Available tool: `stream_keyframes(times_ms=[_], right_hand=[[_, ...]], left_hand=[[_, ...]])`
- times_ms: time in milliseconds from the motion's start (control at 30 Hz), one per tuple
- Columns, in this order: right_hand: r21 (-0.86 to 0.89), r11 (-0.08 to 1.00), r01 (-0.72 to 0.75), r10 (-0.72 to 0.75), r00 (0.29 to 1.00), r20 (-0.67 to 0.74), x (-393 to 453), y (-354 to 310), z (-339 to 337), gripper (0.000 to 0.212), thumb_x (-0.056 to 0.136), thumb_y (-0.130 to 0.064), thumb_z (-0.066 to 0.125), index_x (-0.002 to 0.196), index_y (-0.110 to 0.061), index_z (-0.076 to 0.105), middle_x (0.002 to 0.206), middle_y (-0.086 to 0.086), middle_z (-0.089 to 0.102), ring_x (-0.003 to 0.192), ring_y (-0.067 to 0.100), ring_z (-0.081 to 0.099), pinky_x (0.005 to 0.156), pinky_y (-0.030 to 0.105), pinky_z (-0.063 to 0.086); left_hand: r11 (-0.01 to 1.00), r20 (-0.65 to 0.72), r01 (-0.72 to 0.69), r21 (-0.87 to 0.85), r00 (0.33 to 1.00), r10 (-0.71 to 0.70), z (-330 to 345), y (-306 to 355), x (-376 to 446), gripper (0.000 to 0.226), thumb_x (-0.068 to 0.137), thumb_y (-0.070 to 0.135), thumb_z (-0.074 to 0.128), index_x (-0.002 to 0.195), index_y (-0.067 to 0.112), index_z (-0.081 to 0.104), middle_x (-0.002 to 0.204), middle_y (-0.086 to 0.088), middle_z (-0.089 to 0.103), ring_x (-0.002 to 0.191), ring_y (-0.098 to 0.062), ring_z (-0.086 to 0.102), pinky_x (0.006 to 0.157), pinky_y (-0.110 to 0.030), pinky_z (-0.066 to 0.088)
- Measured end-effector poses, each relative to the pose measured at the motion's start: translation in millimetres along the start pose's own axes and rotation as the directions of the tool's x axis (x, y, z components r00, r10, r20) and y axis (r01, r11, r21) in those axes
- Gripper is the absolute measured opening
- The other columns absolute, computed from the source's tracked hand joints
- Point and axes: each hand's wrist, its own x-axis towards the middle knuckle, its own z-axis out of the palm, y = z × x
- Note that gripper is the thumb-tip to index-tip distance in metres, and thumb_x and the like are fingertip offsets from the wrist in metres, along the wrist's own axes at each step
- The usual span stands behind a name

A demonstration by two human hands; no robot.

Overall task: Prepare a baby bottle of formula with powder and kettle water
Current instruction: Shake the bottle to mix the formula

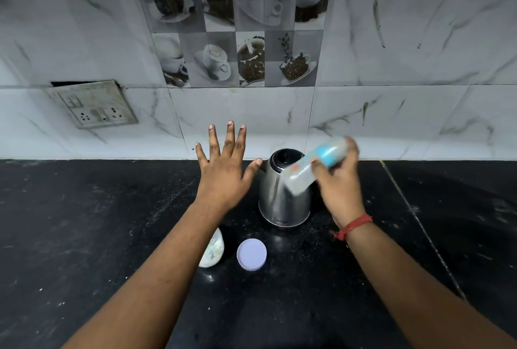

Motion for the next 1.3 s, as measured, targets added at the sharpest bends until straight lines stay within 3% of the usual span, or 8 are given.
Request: stream_keyframes(times_ms=[67, 233, 367, 533, 667, 800, 933, 1300], right_hand=[[-0.145, 0.989, -0.014, 0.044, 0.977, 0.209, -5, 4, 1, 0.074, 0.083, -0.010, 0.079, 0.139, -0.043, 0.045, 0.105, -0.002, 0.066, 0.089, 0.017, 0.069, 0.080, 0.023, 0.056], [0.205, 0.979, 0.009, 0.027, 0.985, -0.173, 5, -8, -1, 0.070, 0.089, -0.012, 0.074, 0.143, -0.036, 0.036, 0.118, 0.003, 0.065, 0.100, 0.015, 0.069, 0.096, 0.038, 0.057], [-0.070, 0.997, -0.025, 0.043, 0.963, 0.266, -20, 0, 16, 0.078, 0.084, -0.008, 0.078, 0.144, -0.041, 0.042, 0.119, 0.001, 0.066, 0.096, 0.014, 0.071, 0.087, 0.027, 0.057], [0.173, 0.984, 0.031, -0.015, 0.996, -0.091, -4, -10, 15, 0.071, 0.089, -0.010, 0.073, 0.142, -0.039, 0.036, 0.122, 0.004, 0.065, 0.106, 0.018, 0.069, 0.096, 0.037, 0.056], [-0.063, 0.998, 0.013, 0.000, 0.981, 0.196, -8, -9, 12, 0.075, 0.084, -0.008, 0.079, 0.141, -0.041, 0.044, 0.109, -0.002, 0.066, 0.092, 0.015, 0.070, 0.085, 0.028, 0.057], [0.175, 0.984, 0.033, -0.007, 0.989, -0.151, 7, -11, 3, 0.071, 0.088, -0.012, 0.075, 0.144, -0.032, 0.037, 0.108, -0.006, 0.065, 0.090, 0.005, 0.068, 0.087, 0.032, 0.057], [-0.114, 0.993, 0.032, -0.006, 0.975, 0.222, -3, -2, 7, 0.074, 0.082, -0.015, 0.082, 0.139, -0.045, 0.045, 0.106, -0.001, 0.067, 0.091, 0.022, 0.071, 0.087, 0.035, 0.059], [0.078, 0.997, 0.021, -0.024, 0.999, 0.038, 1, -10, -2, 0.068, 0.084, -0.011, 0.079, 0.137, -0.039, 0.047, 0.103, -0.004, 0.067, 0.087, 0.008, 0.071, 0.089, 0.036, 0.059]], left_hand=[[1.000, -0.013, -0.005, -0.007, 1.000, 0.005, -2, 2, 0, 0.082, 0.095, 0.072, 0.008, 0.163, 0.032, -0.012, 0.172, 0.003, -0.018, 0.154, -0.031, -0.029, 0.123, -0.067, -0.009], [1.000, -0.010, 0.001, -0.011, 1.000, -0.002, -5, 5, 1, 0.078, 0.100, 0.067, 0.017, 0.163, 0.031, -0.013, 0.171, 0.003, -0.020, 0.154, -0.030, -0.031, 0.123, -0.065, -0.011], [1.000, -0.014, 0.005, -0.027, 1.000, -0.005, -5, 7, 2, 0.078, 0.100, 0.066, 0.019, 0.162, 0.032, -0.014, 0.171, 0.004, -0.020, 0.153, -0.030, -0.032, 0.123, -0.065, -0.011], [1.000, -0.008, 0.004, -0.018, 1.000, -0.005, -9, 9, 3, 0.078, 0.100, 0.066, 0.018, 0.162, 0.032, -0.014, 0.171, 0.004, -0.021, 0.154, -0.030, -0.031, 0.123, -0.065, -0.011], [1.000, -0.014, 0.014, -0.026, 1.000, -0.014, -10, 5, 3, 0.079, 0.099, 0.068, 0.016, 0.162, 0.032, -0.014, 0.171, 0.004, -0.021, 0.153, -0.030, -0.032, 0.123, -0.066, -0.010], [0.999, -0.004, 0.017, -0.029, 1.000, -0.017, -10, 6, 2, 0.079, 0.099, 0.068, 0.016, 0.162, 0.032, -0.014, 0.171, 0.004, -0.021, 0.154, -0.030, -0.031, 0.123, -0.065, -0.010], [1.000, -0.015, 0.006, -0.031, 1.000, -0.006, -9, 6, 1, 0.078, 0.100, 0.068, 0.017, 0.162, 0.033, -0.014, 0.171, 0.004, -0.021, 0.153, -0.029, -0.032, 0.123, -0.064, -0.012], [1.000, -0.010, 0.009, -0.014, 1.000, -0.009, -9, 7, 2, 0.079, 0.098, 0.069, 0.014, 0.162, 0.032, -0.014, 0.170, 0.003, -0.021, 0.153, -0.030, -0.032, 0.121, -0.062, -0.014]])
